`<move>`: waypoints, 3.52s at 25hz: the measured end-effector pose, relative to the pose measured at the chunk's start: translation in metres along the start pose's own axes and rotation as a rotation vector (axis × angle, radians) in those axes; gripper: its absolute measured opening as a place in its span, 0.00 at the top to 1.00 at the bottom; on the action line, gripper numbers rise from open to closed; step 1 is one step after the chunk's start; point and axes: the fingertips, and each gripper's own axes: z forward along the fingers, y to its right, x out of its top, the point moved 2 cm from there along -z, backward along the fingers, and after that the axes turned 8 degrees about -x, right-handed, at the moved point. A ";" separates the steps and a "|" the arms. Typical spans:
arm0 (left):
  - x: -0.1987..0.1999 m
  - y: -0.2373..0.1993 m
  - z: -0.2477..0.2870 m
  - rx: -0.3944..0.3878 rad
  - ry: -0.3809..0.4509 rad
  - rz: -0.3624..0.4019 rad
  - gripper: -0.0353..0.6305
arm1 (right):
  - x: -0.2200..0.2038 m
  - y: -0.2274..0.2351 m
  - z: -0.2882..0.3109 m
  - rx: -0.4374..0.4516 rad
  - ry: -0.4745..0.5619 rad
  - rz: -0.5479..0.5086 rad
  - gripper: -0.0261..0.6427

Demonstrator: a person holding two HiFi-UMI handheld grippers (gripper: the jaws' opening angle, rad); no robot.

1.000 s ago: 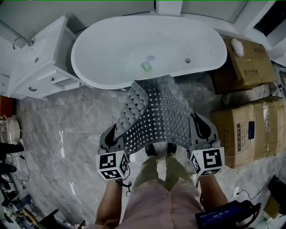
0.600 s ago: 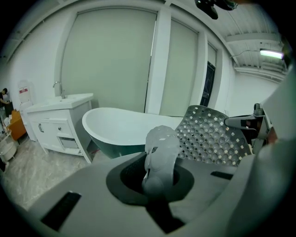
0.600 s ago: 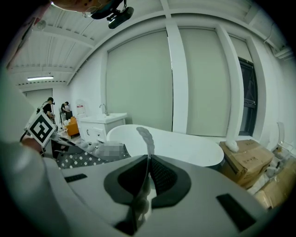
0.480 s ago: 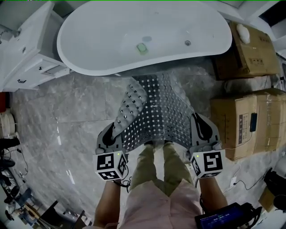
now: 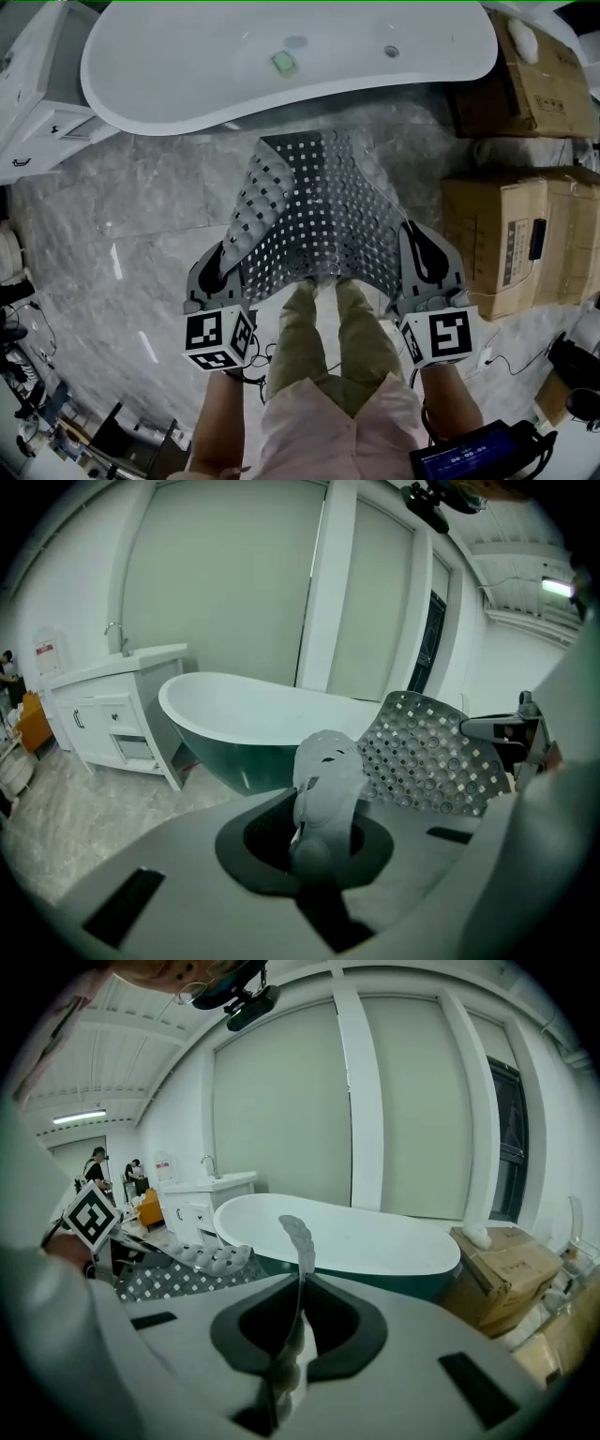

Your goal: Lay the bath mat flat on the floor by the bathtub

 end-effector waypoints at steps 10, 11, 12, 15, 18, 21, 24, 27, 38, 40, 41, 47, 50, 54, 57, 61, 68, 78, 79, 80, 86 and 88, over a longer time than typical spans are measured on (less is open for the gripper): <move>-0.024 0.007 0.030 0.016 -0.034 0.006 0.89 | -0.042 0.018 0.017 0.023 -0.019 0.006 0.92; -0.026 0.009 0.033 0.017 -0.036 0.007 0.89 | -0.046 0.022 0.017 0.024 -0.021 0.008 0.92; -0.027 0.011 0.035 0.019 -0.038 0.007 0.89 | -0.049 0.025 0.018 0.025 -0.024 0.009 0.92; -0.028 0.013 0.038 0.020 -0.044 0.003 0.89 | -0.051 0.030 0.020 0.026 -0.028 0.013 0.92; -0.027 0.015 0.037 0.019 -0.047 0.004 0.89 | -0.051 0.033 0.021 0.025 -0.030 0.017 0.92; -0.027 0.019 0.035 0.023 -0.046 0.011 0.89 | -0.052 0.034 0.019 0.023 -0.023 0.026 0.92; -0.028 0.024 0.032 0.026 -0.047 0.014 0.89 | -0.055 0.035 0.014 0.026 -0.020 0.025 0.92; -0.029 0.027 0.030 0.030 -0.046 0.015 0.89 | -0.056 0.037 0.013 0.029 -0.016 0.028 0.92; -0.029 0.046 0.021 0.047 -0.029 -0.029 0.89 | -0.059 0.048 0.007 0.046 -0.001 0.038 0.92; -0.030 0.043 0.018 0.048 -0.028 -0.031 0.89 | -0.058 0.047 0.008 0.039 0.000 0.039 0.92; -0.032 0.040 0.017 0.048 -0.029 -0.031 0.89 | -0.058 0.044 0.009 0.037 0.001 0.039 0.92; -0.031 0.033 0.017 0.040 -0.045 -0.019 0.89 | -0.058 0.042 0.009 0.014 -0.003 0.039 0.92; -0.025 0.029 0.011 0.025 -0.038 -0.014 0.89 | -0.054 0.032 0.005 0.002 -0.008 0.034 0.92; -0.022 0.021 0.003 0.006 -0.025 -0.014 0.89 | -0.047 0.017 -0.002 -0.018 0.003 0.030 0.92; -0.022 0.020 0.006 -0.001 -0.030 -0.021 0.89 | -0.046 0.016 -0.003 -0.035 0.008 0.042 0.92; -0.025 0.017 0.014 0.032 -0.033 -0.052 0.89 | -0.053 0.018 0.001 -0.038 0.004 0.058 0.92; -0.042 0.019 0.034 0.035 -0.047 -0.064 0.89 | -0.070 0.025 0.012 -0.043 0.000 0.062 0.92; -0.064 0.015 0.056 0.029 -0.062 -0.088 0.89 | -0.092 0.023 0.025 -0.050 -0.014 0.078 0.92; -0.065 0.014 0.057 0.028 -0.063 -0.089 0.89 | -0.094 0.022 0.027 -0.048 -0.017 0.078 0.92; -0.067 0.013 0.058 0.027 -0.064 -0.090 0.89 | -0.096 0.020 0.027 -0.048 -0.020 0.077 0.92; -0.069 0.007 0.064 0.013 -0.072 -0.103 0.89 | -0.096 0.012 0.033 -0.049 -0.037 0.075 0.92; -0.073 0.004 0.069 0.011 -0.074 -0.105 0.89 | -0.100 0.010 0.037 -0.048 -0.039 0.075 0.92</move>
